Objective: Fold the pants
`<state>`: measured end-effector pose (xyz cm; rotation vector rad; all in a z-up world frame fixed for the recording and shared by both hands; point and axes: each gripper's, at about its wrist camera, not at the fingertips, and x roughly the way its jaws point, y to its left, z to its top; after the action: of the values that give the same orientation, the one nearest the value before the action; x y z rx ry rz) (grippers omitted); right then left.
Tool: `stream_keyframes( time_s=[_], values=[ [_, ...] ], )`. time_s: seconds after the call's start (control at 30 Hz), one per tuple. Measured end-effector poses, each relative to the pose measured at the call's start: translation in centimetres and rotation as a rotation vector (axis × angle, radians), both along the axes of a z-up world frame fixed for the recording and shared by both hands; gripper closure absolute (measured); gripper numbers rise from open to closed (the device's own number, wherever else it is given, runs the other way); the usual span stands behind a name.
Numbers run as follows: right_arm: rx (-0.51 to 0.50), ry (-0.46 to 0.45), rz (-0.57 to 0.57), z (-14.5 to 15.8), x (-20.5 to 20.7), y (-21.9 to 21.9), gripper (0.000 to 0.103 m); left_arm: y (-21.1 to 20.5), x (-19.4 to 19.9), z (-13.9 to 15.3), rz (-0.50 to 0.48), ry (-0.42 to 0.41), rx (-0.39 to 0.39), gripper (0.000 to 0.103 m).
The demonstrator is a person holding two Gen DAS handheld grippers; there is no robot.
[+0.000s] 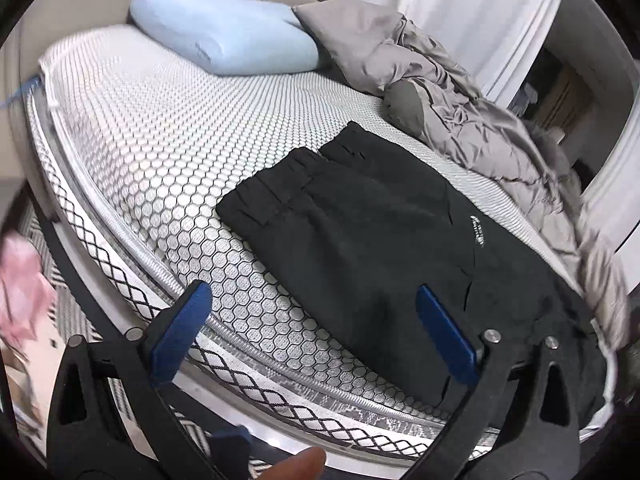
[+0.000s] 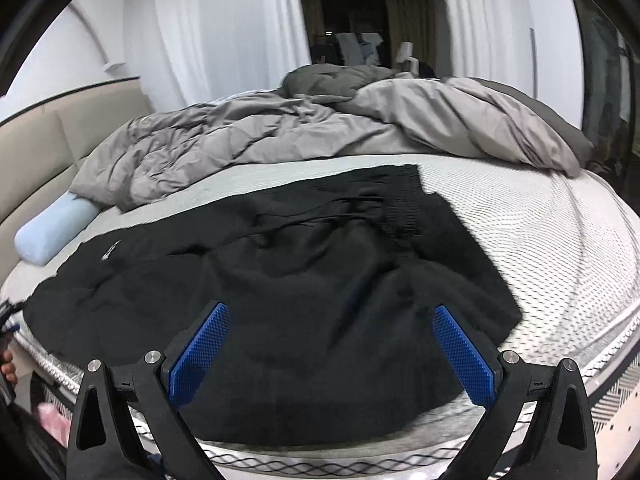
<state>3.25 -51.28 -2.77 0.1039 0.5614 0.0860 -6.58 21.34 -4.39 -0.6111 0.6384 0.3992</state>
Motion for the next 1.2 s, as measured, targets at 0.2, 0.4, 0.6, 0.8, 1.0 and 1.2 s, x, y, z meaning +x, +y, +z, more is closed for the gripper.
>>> stream_keyframes(
  time_s=[0.2, 0.4, 0.6, 0.8, 1.0, 1.2],
  values=[
    [0.055, 0.019, -0.066, -0.4, 0.6, -3.5, 0.0, 2.0, 1.8, -1.9, -0.024, 0.003, -0.122, 0.03],
    [0.074, 0.03, -0.072, -0.8, 0.4, -5.0, 0.0, 2.7, 2.2, -2.2, 0.066, 0.019, -0.141, 0.052],
    [0.156, 0.055, -0.083, -2.1, -1.9, -7.7, 0.0, 0.7, 0.1, -0.4, 0.055, -0.04, -0.086, 0.055],
    [0.423, 0.118, -0.008, -5.3, -0.8, -10.3, 0.0, 0.7, 4.1, -0.7, -0.014, 0.006, -0.145, 0.064],
    [0.475, 0.142, -0.055, -6.6, 3.9, -11.2, 0.022, 1.7, 6.9, -1.7, 0.018, 0.015, -0.183, 0.101],
    [0.429, 0.063, -0.207, -4.5, 3.4, -13.9, 0.087, 1.4, 4.8, -1.0, 0.033, -0.005, -0.141, 0.102]
  ],
)
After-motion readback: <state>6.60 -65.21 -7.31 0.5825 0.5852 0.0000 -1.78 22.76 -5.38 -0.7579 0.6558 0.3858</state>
